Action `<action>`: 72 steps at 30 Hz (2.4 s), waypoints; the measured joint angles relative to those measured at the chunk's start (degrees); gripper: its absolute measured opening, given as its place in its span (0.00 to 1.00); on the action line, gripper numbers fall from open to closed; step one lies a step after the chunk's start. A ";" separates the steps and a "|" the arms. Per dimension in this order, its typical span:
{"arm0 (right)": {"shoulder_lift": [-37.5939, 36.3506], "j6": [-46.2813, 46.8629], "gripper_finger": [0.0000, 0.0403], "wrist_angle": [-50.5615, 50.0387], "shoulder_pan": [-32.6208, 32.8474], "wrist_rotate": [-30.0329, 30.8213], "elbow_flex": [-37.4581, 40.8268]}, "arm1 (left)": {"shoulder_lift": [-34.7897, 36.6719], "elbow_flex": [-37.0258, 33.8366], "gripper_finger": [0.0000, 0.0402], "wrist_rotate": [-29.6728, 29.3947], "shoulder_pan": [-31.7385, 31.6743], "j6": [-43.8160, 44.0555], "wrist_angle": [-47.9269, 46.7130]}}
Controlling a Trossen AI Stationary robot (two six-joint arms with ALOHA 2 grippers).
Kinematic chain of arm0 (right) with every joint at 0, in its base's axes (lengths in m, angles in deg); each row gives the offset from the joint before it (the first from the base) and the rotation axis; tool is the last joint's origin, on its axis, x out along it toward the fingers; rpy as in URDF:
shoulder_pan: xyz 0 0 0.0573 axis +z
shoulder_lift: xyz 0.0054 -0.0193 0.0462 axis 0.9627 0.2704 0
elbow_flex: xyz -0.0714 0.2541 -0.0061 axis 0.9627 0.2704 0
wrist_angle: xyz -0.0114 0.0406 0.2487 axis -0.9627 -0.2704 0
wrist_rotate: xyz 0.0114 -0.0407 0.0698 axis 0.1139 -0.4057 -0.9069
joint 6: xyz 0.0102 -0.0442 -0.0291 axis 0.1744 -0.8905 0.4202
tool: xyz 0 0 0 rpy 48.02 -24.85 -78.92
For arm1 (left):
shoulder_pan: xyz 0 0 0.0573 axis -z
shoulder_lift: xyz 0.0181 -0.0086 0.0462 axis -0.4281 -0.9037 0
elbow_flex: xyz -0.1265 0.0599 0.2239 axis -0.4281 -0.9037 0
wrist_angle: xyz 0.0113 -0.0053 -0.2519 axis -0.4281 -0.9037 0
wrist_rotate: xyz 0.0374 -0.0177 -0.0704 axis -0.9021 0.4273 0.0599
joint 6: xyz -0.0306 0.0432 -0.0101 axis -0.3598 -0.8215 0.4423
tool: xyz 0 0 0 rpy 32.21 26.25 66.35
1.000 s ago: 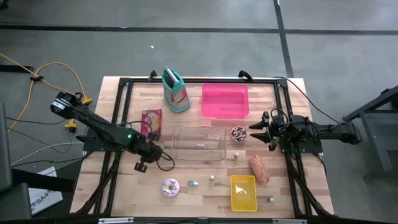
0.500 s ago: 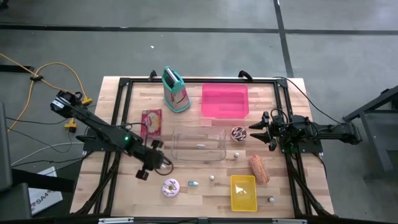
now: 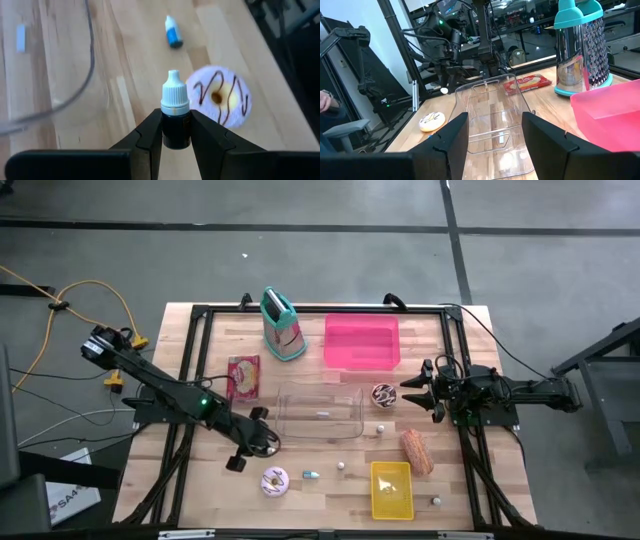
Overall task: Pick & Place Food Item
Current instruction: Put the top black food coloring bottle into the yellow bin
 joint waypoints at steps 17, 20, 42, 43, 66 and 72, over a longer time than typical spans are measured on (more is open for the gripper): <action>0.01 0.00 0.43 -0.01 0.01 0.00 0.01 | 0.44 0.39 0.21 5.08 -10.02 -6.15 14.31; 0.00 0.00 0.43 0.00 0.01 0.00 0.01 | 0.51 1.57 0.21 6.09 -12.55 -8.16 14.65; 0.06 0.00 0.43 0.09 0.00 -0.02 0.00 | -17.17 23.86 0.21 4.96 -16.91 -16.70 5.69; 0.06 0.00 0.43 0.08 0.01 -0.02 0.00 | -18.36 24.91 0.21 4.96 -16.91 -16.71 5.55; 0.34 0.00 0.43 0.28 0.01 -0.04 0.00 | -27.52 34.10 0.21 3.40 -17.21 -19.83 5.38; 0.34 0.00 0.43 0.31 0.01 -0.02 0.02 | -27.52 34.10 0.21 3.45 -17.19 -20.98 5.60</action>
